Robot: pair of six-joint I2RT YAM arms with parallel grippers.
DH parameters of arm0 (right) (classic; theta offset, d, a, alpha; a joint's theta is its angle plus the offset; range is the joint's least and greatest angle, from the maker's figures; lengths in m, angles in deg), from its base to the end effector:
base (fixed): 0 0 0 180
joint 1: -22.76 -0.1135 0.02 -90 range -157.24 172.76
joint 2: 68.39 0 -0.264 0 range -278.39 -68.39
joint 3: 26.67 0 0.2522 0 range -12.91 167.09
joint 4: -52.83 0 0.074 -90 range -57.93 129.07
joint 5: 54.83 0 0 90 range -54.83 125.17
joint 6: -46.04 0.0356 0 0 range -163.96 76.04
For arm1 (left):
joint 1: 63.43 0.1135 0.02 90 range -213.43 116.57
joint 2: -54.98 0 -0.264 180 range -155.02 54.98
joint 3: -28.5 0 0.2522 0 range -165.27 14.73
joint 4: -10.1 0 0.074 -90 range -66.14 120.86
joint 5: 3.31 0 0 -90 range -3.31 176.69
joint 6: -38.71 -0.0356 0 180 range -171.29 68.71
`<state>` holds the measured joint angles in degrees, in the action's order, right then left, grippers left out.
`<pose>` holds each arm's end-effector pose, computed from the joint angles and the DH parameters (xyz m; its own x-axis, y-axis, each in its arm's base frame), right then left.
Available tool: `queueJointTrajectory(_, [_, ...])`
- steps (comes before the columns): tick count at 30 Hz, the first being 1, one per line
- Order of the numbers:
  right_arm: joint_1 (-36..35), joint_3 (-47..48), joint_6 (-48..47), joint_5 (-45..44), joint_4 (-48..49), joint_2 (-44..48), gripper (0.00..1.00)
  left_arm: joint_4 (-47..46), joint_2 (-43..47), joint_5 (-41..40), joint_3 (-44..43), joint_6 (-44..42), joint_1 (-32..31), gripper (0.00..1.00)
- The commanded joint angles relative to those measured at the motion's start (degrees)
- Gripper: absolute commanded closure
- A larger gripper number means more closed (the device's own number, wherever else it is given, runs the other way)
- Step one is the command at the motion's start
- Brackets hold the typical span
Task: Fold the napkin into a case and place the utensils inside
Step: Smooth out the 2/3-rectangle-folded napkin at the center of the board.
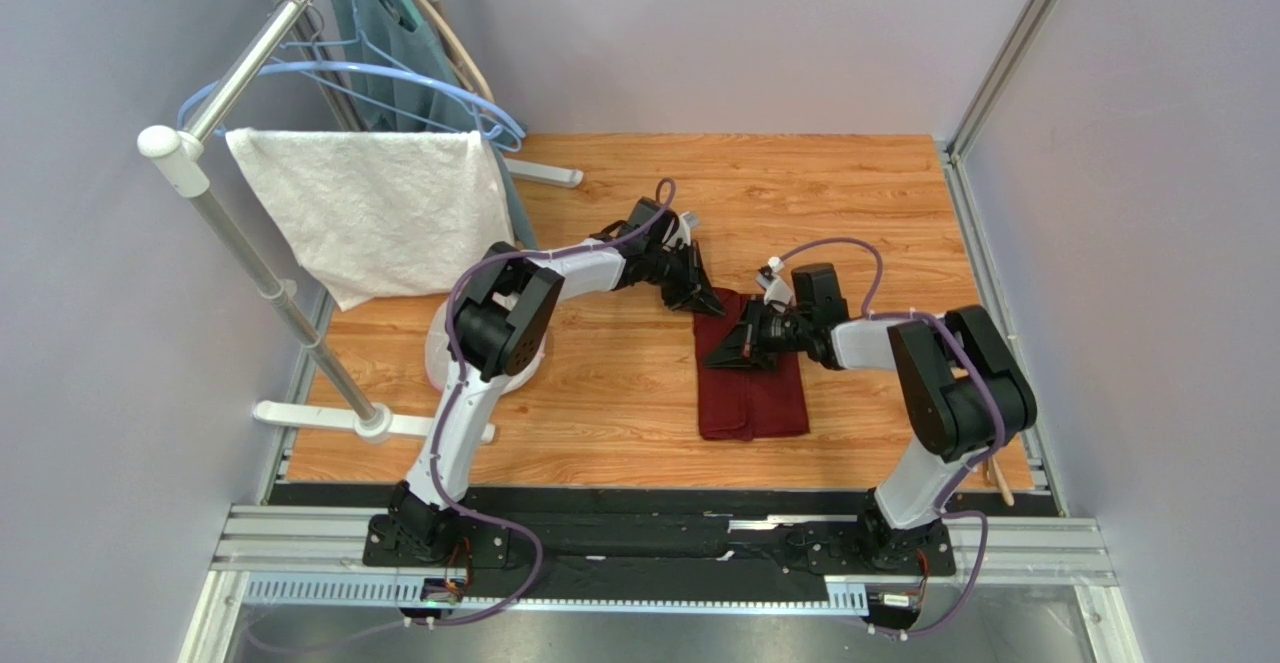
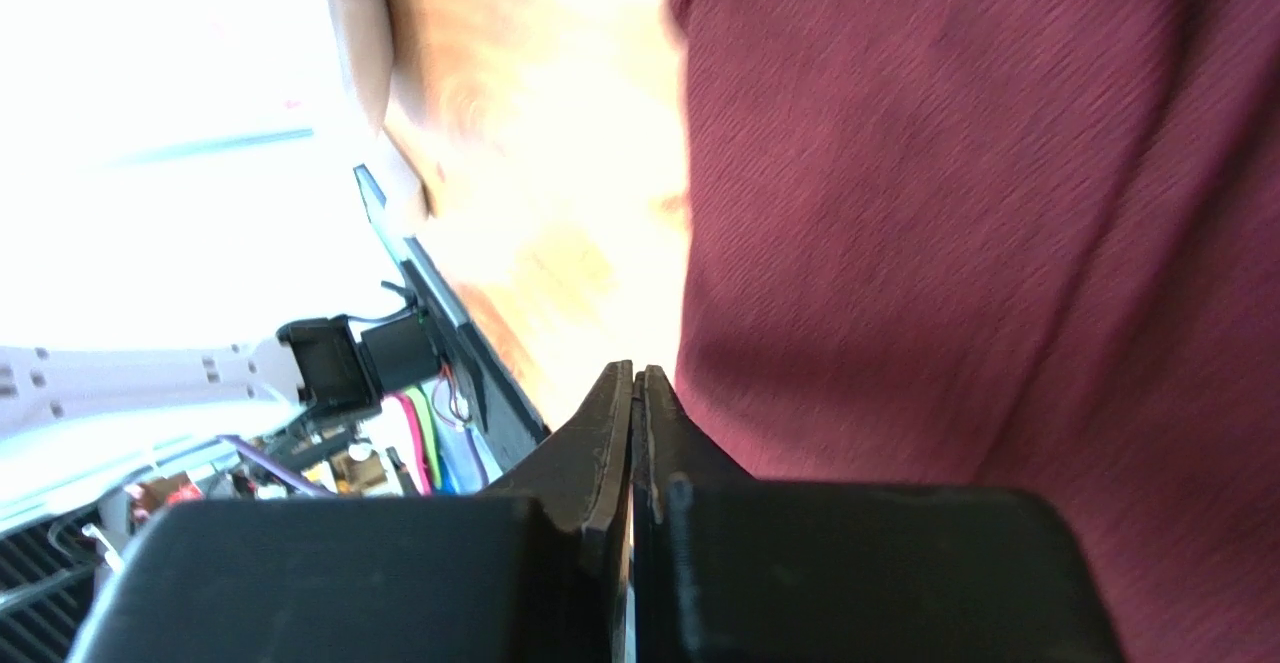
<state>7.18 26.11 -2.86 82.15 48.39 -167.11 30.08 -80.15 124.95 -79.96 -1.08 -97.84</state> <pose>0.2801 0.1051 0.1175 -0.9748 0.1938 -0.1103 0.0113 0.5369 0.8436 0.4021 -0.3021 0.1124 -0.9944 -0.0502 -0.0933 0.0474 0.5766 -0.8156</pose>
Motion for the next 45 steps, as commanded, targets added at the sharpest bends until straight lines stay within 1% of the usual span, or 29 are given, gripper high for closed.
queueJointTrajectory(1, [-1.56,-5.61,0.46,-0.31,3.05,2.92,1.00,1.08,-0.22,-2.23,-1.11,-1.44,0.05,1.00])
queueJointTrajectory(5, [-3.40,-10.54,3.89,0.48,11.23,-0.24,1.00,1.08,-0.22,-2.31,-1.19,-1.26,0.14,1.00])
queueJointTrajectory(7, [-4.11,-11.42,4.25,0.48,12.82,-1.83,1.00,1.16,-0.31,-2.31,-1.19,-1.35,0.14,1.00])
queueJointTrajectory(9, [-4.29,-12.48,4.42,0.74,12.65,-0.70,1.00,1.16,-0.31,-2.23,-1.28,-1.35,0.14,1.00])
queueJointTrajectory(11, [-4.29,-13.09,2.94,-0.13,9.85,2.55,1.00,1.17,-0.31,-2.31,-1.19,-1.35,0.05,1.00])
queueJointTrajectory(12, [-4.29,-13.27,2.15,-0.66,5.75,6.91,1.00,1.16,-0.31,-2.23,-1.19,-1.44,0.14,1.00])
queueJointTrajectory(15, [-4.29,-14.24,-0.67,-3.20,-1.82,13.27,1.00,1.16,-0.31,-2.23,-1.28,-1.44,0.14,1.00])
queueJointTrajectory(17, [-4.12,-15.73,-1.20,-4.70,-3.51,17.32,1.00,1.16,-0.31,-2.31,-1.28,-1.52,0.05,1.00])
queueJointTrajectory(21, [-4.11,-20.12,-1.29,-7.86,-5.18,19.17,1.00,1.69,-0.40,-2.31,-1.54,-2.22,0.05,1.00])
queueJointTrajectory(24, [-4.03,-20.92,-1.20,-11.03,-6.42,18.56,1.00,4.05,-0.75,-2.05,-3.21,-4.06,0.14,1.00])
queueJointTrajectory(26, [-3.94,-21.10,-0.94,-12.00,-6.42,18.82,1.00,4.24,-0.31,-0.04,-4.01,-4.77,0.05,1.00])
queueJointTrajectory(28, [-4.03,-19.70,-1.72,-12.96,-9.05,20.31,1.00,3.71,1.62,1.11,-4.01,-5.30,0.14,1.00])
queueJointTrajectory(32, [-3.94,-16.97,-2.78,-13.58,-14.94,25.49,1.00,2.66,5.66,3.57,-3.48,-6.27,-0.04,0.92])
queueJointTrajectory(35, [-3.94,-14.69,-3.57,-14.55,-19.07,28.49,1.00,2.66,6.81,3.49,-4.09,-6.27,0.05,0.89])
queueJointTrajectory(40, [-3.94,-13.27,-3.84,-15.16,-21.89,30.95,1.00,2.05,2.25,4.98,-7.34,-3.56,0.05,0.92])
queueJointTrajectory(45, [-3.85,-15.47,-3.66,-15.34,-21.72,31.13,1.00,0.29,-2.32,3.75,-9.01,-1.88,0.14,0.93])
